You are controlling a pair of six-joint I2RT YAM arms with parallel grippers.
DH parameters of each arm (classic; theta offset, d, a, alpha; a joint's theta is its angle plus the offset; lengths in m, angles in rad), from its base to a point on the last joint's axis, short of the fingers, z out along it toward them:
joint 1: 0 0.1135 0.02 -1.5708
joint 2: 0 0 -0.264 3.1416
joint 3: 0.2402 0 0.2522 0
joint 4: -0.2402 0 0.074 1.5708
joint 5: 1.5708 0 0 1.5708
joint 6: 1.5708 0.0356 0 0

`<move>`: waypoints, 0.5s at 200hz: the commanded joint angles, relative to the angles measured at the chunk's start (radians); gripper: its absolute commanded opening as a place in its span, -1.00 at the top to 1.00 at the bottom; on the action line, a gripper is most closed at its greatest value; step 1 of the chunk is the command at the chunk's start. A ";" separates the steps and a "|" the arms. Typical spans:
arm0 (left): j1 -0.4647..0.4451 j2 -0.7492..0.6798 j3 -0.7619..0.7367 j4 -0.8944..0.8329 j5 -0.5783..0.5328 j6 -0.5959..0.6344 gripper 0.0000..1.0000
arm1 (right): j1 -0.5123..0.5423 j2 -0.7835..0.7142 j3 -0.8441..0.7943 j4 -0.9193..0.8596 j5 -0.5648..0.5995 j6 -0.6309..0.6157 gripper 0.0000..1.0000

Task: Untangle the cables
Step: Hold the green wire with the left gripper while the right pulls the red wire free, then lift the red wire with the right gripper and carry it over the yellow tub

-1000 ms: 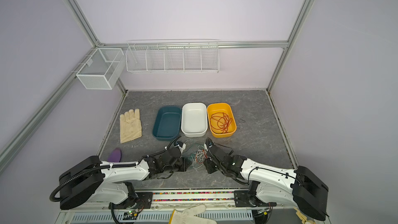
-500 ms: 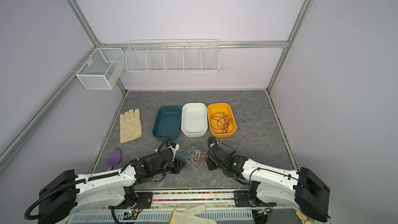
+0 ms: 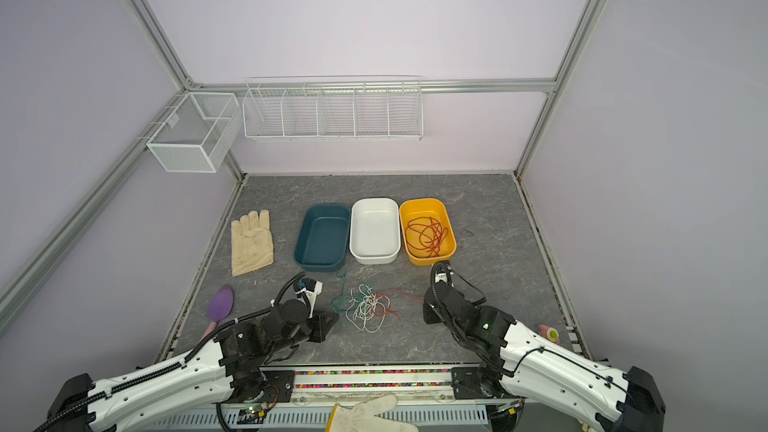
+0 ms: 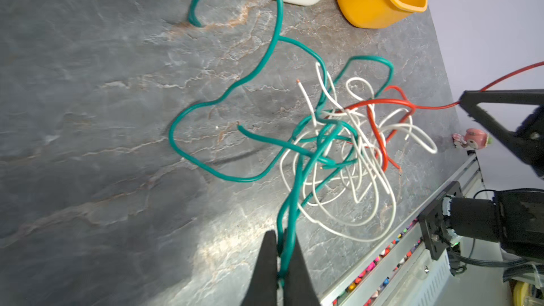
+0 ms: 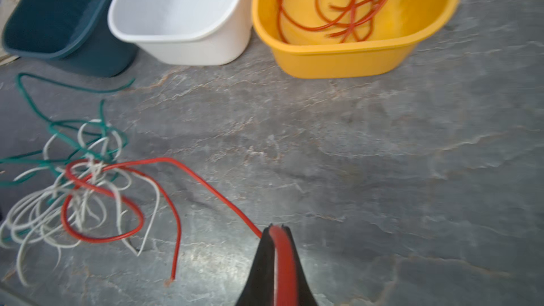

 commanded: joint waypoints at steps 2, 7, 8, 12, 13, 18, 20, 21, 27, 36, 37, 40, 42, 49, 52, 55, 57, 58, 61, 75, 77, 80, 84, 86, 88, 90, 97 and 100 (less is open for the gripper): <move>0.035 -0.043 0.019 -0.134 -0.052 0.020 1.00 | -0.080 -0.078 0.063 -0.202 0.053 0.024 0.88; 0.045 -0.052 0.018 -0.144 -0.049 0.023 1.00 | -0.096 -0.093 0.077 -0.226 0.055 0.021 0.88; 0.047 -0.054 0.017 -0.147 -0.048 0.024 1.00 | -0.101 -0.095 0.080 -0.232 0.056 0.020 0.88; 0.056 -0.060 0.017 -0.153 -0.045 0.027 1.00 | -0.115 -0.106 0.090 -0.251 0.057 0.015 0.88; 0.058 -0.062 0.017 -0.155 -0.044 0.028 1.00 | -0.118 -0.108 0.095 -0.255 0.057 0.014 0.88; 0.069 -0.069 0.016 -0.164 -0.041 0.032 1.00 | -0.134 -0.120 0.110 -0.278 0.063 0.012 0.88; 0.073 -0.072 0.017 -0.167 -0.040 0.034 1.00 | -0.138 -0.124 0.114 -0.285 0.064 0.016 0.88; 0.075 -0.073 0.016 -0.168 -0.039 0.034 1.00 | -0.139 -0.127 0.117 -0.288 0.066 0.018 0.88; 0.086 -0.080 0.017 -0.180 -0.037 0.040 1.00 | -0.148 -0.138 0.127 -0.291 0.063 0.019 0.88; 0.100 -0.088 0.018 -0.198 -0.039 0.048 1.00 | -0.161 -0.140 0.145 -0.302 0.054 0.022 0.88; 0.101 -0.089 0.019 -0.200 -0.039 0.048 1.00 | -0.162 -0.140 0.149 -0.305 0.053 0.025 0.88; 0.103 -0.092 0.021 -0.206 -0.043 0.051 1.00 | -0.167 -0.136 0.159 -0.317 0.055 0.029 0.88; 0.104 -0.092 0.022 -0.211 -0.046 0.051 1.00 | -0.171 -0.133 0.167 -0.325 0.058 0.033 0.88; 0.106 -0.095 0.024 -0.224 -0.058 0.053 1.00 | -0.181 -0.124 0.197 -0.353 0.067 0.041 0.88; 0.106 -0.096 0.025 -0.228 -0.062 0.052 1.00 | -0.184 -0.122 0.209 -0.362 0.073 0.041 0.88; 0.105 -0.096 0.024 -0.229 -0.065 0.052 1.00 | -0.188 -0.120 0.220 -0.370 0.079 0.040 0.88; 0.106 -0.096 0.023 -0.230 -0.066 0.051 1.00 | -0.189 -0.119 0.229 -0.376 0.085 0.040 0.88; 0.106 -0.096 0.023 -0.230 -0.066 0.051 1.00 | -0.191 -0.119 0.233 -0.380 0.087 0.039 0.88; 0.105 -0.096 0.023 -0.229 -0.067 0.051 1.00 | -0.194 -0.118 0.246 -0.388 0.096 0.038 0.88; 0.107 -0.087 0.020 -0.225 -0.073 0.051 1.00 | -0.208 -0.120 0.306 -0.428 0.122 0.020 0.88; 0.107 -0.086 0.020 -0.225 -0.075 0.049 1.00 | -0.211 -0.121 0.315 -0.431 0.123 0.015 0.88; 0.107 -0.084 0.021 -0.224 -0.074 0.050 1.00 | -0.214 -0.120 0.329 -0.437 0.124 0.011 0.88; 0.107 -0.082 0.022 -0.223 -0.075 0.051 1.00 | -0.220 -0.116 0.349 -0.443 0.124 0.001 0.88; 0.108 -0.080 0.022 -0.221 -0.075 0.051 1.00 | -0.223 -0.115 0.357 -0.446 0.122 -0.003 0.88; 0.108 -0.079 0.023 -0.219 -0.075 0.053 1.00 | -0.225 -0.113 0.365 -0.449 0.119 -0.007 0.88; 0.108 -0.078 0.022 -0.217 -0.075 0.052 1.00 | -0.228 -0.111 0.367 -0.451 0.116 -0.012 0.88; 0.108 -0.073 0.022 -0.212 -0.075 0.051 1.00 | -0.232 -0.103 0.417 -0.453 0.098 -0.026 0.88; 0.108 -0.072 0.020 -0.208 -0.074 0.052 1.00 | -0.233 -0.100 0.429 -0.454 0.090 -0.029 0.88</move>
